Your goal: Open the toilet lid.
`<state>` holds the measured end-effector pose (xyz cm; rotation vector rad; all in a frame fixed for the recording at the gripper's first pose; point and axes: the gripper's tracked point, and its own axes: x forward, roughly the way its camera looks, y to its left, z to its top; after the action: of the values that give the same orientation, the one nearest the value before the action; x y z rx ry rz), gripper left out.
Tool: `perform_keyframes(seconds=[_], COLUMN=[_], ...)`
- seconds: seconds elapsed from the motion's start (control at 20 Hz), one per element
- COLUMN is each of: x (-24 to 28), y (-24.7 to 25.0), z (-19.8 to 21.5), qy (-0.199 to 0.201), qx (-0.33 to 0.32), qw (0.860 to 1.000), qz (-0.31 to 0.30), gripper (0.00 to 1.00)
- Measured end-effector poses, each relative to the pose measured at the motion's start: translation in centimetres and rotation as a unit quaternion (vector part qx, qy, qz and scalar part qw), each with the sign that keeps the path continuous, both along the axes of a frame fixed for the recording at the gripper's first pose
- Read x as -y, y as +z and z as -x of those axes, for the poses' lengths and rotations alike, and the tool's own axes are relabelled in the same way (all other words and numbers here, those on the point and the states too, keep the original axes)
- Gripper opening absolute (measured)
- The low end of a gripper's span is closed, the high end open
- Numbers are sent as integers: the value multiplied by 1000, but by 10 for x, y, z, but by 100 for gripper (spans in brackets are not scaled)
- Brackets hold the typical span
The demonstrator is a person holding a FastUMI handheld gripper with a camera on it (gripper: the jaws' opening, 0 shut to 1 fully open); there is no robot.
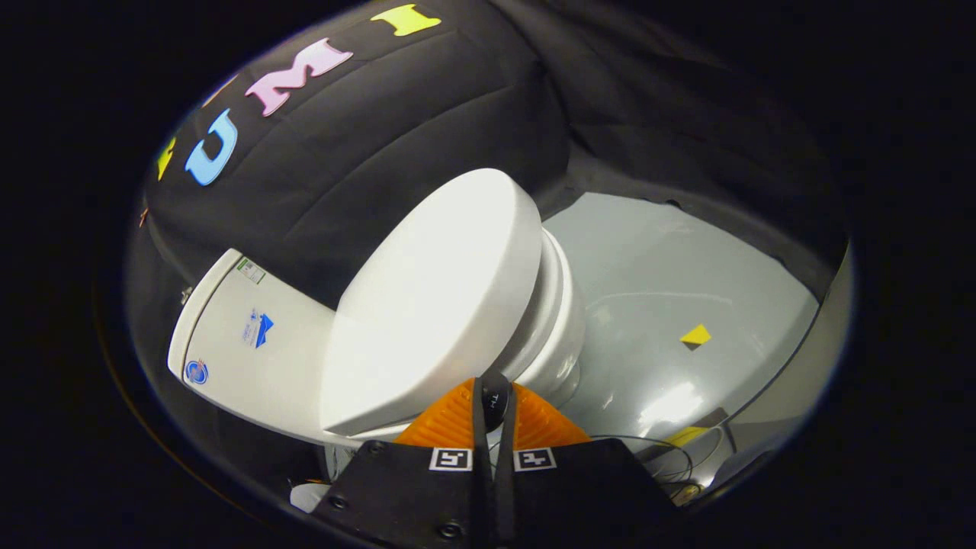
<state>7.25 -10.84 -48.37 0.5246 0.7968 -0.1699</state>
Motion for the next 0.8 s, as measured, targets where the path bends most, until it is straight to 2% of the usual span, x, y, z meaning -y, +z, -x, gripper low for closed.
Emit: perform_keyframes(seconds=[0.25, 0.45, 0.8], x=[-18, -52, -110], y=[61, 123, 174], z=[-10, -18, -25], qy=[38, 77, 104], qx=[37, 88, 129], qw=[995, 983, 971], qz=[80, 139, 174], gripper=[5, 5, 5])
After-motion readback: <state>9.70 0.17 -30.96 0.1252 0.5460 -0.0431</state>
